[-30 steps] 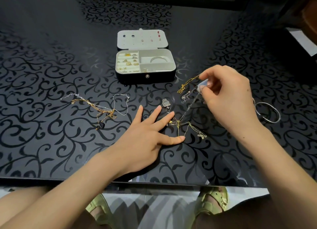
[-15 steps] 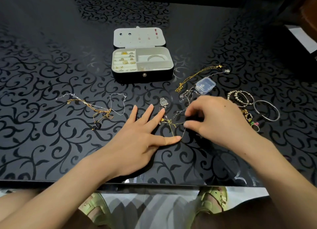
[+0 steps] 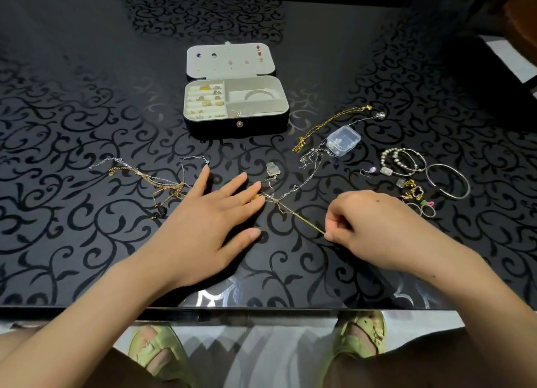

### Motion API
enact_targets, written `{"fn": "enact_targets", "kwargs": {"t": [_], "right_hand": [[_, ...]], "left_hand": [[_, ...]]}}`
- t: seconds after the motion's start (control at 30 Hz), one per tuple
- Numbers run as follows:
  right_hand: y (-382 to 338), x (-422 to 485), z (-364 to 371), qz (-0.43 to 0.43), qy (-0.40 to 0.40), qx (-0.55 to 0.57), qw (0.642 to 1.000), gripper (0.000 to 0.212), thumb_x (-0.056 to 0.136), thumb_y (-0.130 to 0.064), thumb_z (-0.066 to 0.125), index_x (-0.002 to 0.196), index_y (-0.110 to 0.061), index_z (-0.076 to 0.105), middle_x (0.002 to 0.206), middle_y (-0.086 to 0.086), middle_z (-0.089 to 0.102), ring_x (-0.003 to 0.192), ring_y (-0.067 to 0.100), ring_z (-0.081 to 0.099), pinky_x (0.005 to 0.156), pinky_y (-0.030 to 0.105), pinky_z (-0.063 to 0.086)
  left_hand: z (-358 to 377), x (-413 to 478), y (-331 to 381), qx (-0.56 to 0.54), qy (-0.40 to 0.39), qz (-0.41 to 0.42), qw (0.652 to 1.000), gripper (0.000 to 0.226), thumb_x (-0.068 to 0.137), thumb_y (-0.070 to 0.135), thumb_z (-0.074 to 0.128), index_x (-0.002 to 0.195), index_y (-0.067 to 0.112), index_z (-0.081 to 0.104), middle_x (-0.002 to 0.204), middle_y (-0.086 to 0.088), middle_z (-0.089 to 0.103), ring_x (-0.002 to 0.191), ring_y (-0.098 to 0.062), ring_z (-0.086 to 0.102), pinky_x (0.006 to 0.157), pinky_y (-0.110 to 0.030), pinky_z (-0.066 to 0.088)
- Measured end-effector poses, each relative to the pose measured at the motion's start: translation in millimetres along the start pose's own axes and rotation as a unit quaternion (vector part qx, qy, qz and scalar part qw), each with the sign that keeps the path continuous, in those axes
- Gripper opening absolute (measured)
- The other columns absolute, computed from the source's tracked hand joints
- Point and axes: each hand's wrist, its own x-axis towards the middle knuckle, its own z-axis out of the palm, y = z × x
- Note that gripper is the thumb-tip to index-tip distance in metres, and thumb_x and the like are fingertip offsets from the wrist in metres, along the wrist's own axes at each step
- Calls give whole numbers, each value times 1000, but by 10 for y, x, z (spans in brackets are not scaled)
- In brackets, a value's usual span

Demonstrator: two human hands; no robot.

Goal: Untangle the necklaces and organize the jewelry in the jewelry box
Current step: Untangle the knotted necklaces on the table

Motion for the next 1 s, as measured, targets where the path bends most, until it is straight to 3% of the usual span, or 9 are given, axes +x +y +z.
{"fn": "enact_targets", "kwargs": {"t": [0.13,0.27,0.37,0.47,0.6,0.7,0.83,0.9,1.0], "right_hand": [[-10,-26,-26,-4,-37,-5,999,15,88,-23,53,75,-23,59,69,-18,50,76,9,53,64,25,39],[-70,-26,-63,-6,-53,-14,998,14,88,-30,56,77,-21,61,71,-14,52,80,15,56,69,28,42],[-105,41,-54,4,15,19,1000,19,87,-39,57,81,-21,61,75,-11,57,81,17,58,69,28,42],[-138,196,-15,-15,118,32,992,17,90,-36,54,107,-32,56,85,-15,48,95,16,55,75,28,38],[-106,445,48,-10,151,-5,989,30,94,-32,50,124,-33,49,104,-6,52,103,20,53,77,31,39],[-46,541,81,-12,165,-17,986,19,94,-31,49,113,-28,53,101,-5,49,99,21,51,70,29,35],[-19,556,74,-24,157,-57,986,12,95,-31,48,95,-22,55,101,-3,48,99,20,45,73,30,39],[-14,556,65,-48,166,-83,981,11,96,-27,47,91,-20,54,103,0,51,98,20,43,79,29,37],[-41,473,-3,-78,195,2,978,13,94,-15,48,81,-17,44,94,1,52,91,20,42,76,26,31]], "left_hand": [[-18,-32,-25,21,15,7,1000,48,93,42,35,126,16,60,137,-1,53,136,-23,37,110,-61,21],[-15,-44,-30,18,36,22,999,41,92,37,40,117,18,67,129,1,59,130,-23,46,108,-60,28],[-22,-49,-34,17,53,33,998,36,91,35,44,110,20,70,121,5,65,119,-20,56,108,-54,31],[-41,-55,-36,15,67,43,997,32,90,34,46,103,21,73,110,6,68,104,-18,59,106,-47,34],[-71,-57,-45,8,79,55,995,27,88,30,51,97,19,73,100,5,67,90,-22,56,96,-39,40],[-93,-49,-56,3,74,55,996,25,88,29,51,95,18,73,98,5,66,85,-23,55,86,-31,38],[-83,-28,-62,2,78,52,996,25,87,29,51,93,18,73,97,6,66,86,-24,55,82,-36,42],[-66,-10,-65,3,85,52,995,24,87,29,52,92,18,72,99,6,66,89,-23,55,83,-38,43],[-48,25,-70,11,90,48,995,23,87,30,51,88,18,71,109,7,67,104,-23,57,97,-43,39]]}}
